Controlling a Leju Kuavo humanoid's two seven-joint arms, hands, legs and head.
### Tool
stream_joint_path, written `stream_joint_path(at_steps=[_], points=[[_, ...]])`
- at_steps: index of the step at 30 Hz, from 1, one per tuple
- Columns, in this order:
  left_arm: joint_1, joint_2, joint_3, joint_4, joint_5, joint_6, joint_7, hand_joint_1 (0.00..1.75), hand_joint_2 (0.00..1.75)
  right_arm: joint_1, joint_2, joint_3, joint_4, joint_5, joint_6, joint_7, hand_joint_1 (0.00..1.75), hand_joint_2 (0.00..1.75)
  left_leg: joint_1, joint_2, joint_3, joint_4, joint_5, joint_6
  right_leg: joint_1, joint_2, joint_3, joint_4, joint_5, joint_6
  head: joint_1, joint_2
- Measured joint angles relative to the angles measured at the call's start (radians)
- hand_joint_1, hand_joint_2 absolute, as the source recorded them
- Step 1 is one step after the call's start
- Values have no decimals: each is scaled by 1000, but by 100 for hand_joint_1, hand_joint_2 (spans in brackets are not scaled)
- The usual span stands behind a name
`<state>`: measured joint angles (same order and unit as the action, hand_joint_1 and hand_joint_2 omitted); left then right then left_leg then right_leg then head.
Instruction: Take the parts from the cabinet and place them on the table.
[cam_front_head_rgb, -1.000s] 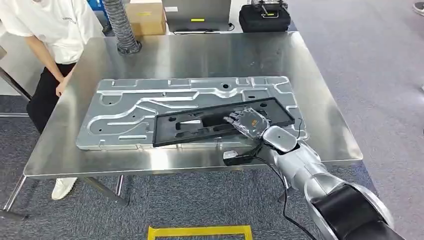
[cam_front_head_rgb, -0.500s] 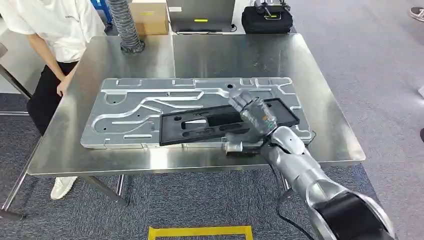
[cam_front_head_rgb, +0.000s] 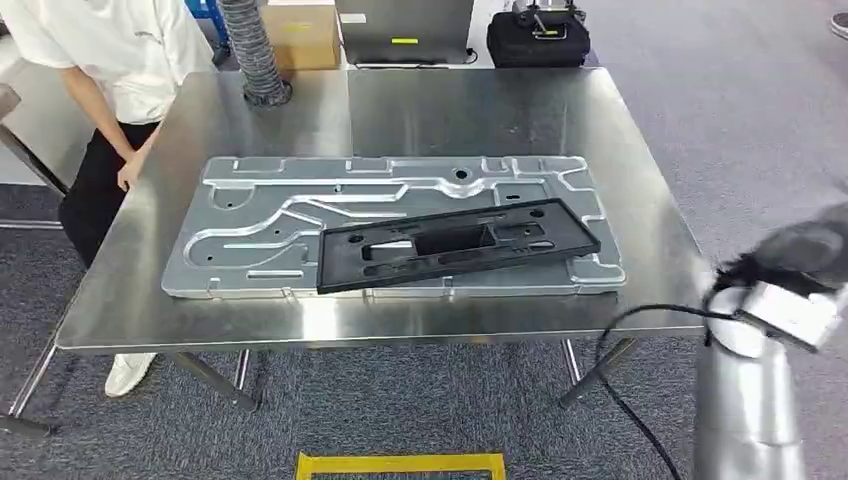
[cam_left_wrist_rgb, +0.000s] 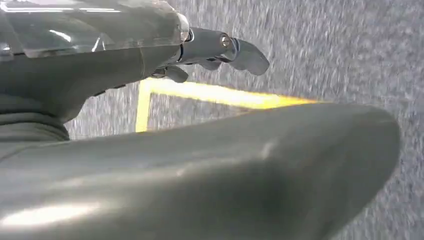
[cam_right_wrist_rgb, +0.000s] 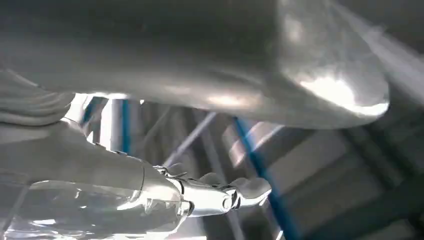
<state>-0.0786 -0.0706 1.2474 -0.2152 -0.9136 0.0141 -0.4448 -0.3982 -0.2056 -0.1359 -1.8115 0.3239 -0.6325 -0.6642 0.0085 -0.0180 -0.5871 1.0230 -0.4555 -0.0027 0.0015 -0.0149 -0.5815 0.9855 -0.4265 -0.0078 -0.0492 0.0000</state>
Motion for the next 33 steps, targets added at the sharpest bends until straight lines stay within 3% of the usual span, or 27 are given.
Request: stream_joint_path(at_steps=[1,3,4,5,6,7,9,10,14,15,16,18,19,20,21,22,24,25,28,29,30,31,33], points=[[0,-1,1,0,-4,-6,-1,0,0,41,-4,-50,-23,-7,-1,0,0,0,-3,7,-12,38,-41,-4,-3,1,0,-4,4,-6,0,0],[-1,-3,2,0,-8,-14,-1,0,0,131,-10,-135,-57,-15,-3,0,0,0,3,10,-64,189,-133,-11,-2,1,-2,-4,5,-8,0,0],[-2,-3,2,0,-9,-19,-1,0,0,169,-12,-166,-64,-23,-3,0,0,0,3,11,-88,257,-163,-13,-2,0,-6,-2,5,-8,0,0],[0,-3,2,0,-9,-22,-1,0,0,207,-13,-193,-66,-42,-2,0,0,0,3,11,-97,291,-170,-14,-2,1,-9,0,5,-8,0,0],[0,-3,2,0,-9,-26,-1,0,0,253,-13,-227,-66,-65,5,0,0,0,3,11,-79,272,-153,-14,-2,1,-12,3,6,-7,0,0],[0,-3,2,0,-7,-29,-1,0,0,291,-12,-263,-66,-78,9,0,0,0,3,11,-41,209,-119,-13,-3,1,-15,8,6,-6,0,0],[-2,-3,2,0,-7,-37,-4,0,0,347,-12,-311,-62,-75,-7,-1,0,0,3,10,68,25,-50,-7,-4,3,-21,19,7,-2,0,0],[-6,-3,2,0,-8,-40,-5,0,0,375,-12,-327,-58,-75,-12,-1,0,0,0,8,86,-17,-65,-2,1,4,-25,23,8,4,0,0],[-7,-3,2,0,-14,-50,-8,0,0,465,-10,-367,-28,-87,-23,0,0,0,-8,10,77,-17,-43,21,-5,9,-27,20,25,31,0,0],[-9,-7,2,0,-15,-53,-8,0,0,487,-4,-383,-13,-72,-23,-1,0,0,-2,13,72,-29,-27,30,-6,13,-32,26,20,38,0,0],[-10,-7,2,0,-15,-53,-9,0,0,500,2,-398,4,-65,-23,-1,0,0,-1,16,69,-28,-20,35,-10,15,-42,44,-11,43,0,0],[-11,-7,2,0,-15,-54,-11,0,0,528,12,-431,53,-61,-23,-1,0,0,-2,19,45,-28,-3,43,-15,15,-96,198,-135,54,0,0],[-11,-7,2,0,-14,-56,-13,0,0,544,18,-447,79,-55,-23,-1,0,0,-4,19,35,-27,4,43,-17,15,-118,275,-174,57,0,0],[-9,-7,2,0,-14,-56,-13,0,0,557,25,-457,101,-48,-21,-1,0,0,-5,19,25,-26,10,42,-18,15,-124,319,-187,58,0,0],[-7,-7,2,0,-14,-57,-13,0,0,563,36,-469,120,-42,-19,-1,0,0,-5,19,14,-24,17,40,-19,15,-110,320,-177,58,0,0],[-7,-7,2,0,-14,-57,-13,0,0,564,45,-475,135,-34,-19,-1,0,0,-5,21,5,-22,22,37,-20,14,-75,277,-151,58,0,0],[-9,-8,2,0,-14,-61,-13,0,0,573,57,-491,180,-6,-20,-1,0,0,-5,23,-10,-17,33,31,-21,14,57,88,-93,53,0,0],[-9,-8,2,0,-14,-62,-13,0,0,577,64,-500,206,5,-20,-1,0,0,-6,22,-11,-14,38,26,-21,14,117,-3,-111,47,0,0],[-9,-11,2,0,-12,-63,-8,0,0,582,87,-534,282,36,-23,-1,0,0,-4,22,-10,-18,55,7,-6,16,110,-4,-91,28,0,0],[-7,-13,2,0,-13,-66,-8,0,0,582,93,-545,308,51,-23,-1,0,0,-3,22,-11,-23,62,-1,-5,16,106,-5,-84,21,0,0],[-3,-13,2,0,-14,-66,-10,0,0,581,99,-556,334,63,-22,0,0,0,-6,22,-16,-21,63,-8,-14,15,99,-15,-70,11,0,0],[-3,-13,2,0,-15,-66,-10,0,0,578,107,-571,364,79,-21,-1,0,0,-2,20,-28,2,22,-9,-13,11,88,-15,-59,4,0,0],[-1,-15,2,0,-15,-72,-10,0,0,574,122,-607,431,132,-20,-1,0,0,-1,20,-60,121,-105,-11,-10,11,62,-15,-41,-6,0,0]])
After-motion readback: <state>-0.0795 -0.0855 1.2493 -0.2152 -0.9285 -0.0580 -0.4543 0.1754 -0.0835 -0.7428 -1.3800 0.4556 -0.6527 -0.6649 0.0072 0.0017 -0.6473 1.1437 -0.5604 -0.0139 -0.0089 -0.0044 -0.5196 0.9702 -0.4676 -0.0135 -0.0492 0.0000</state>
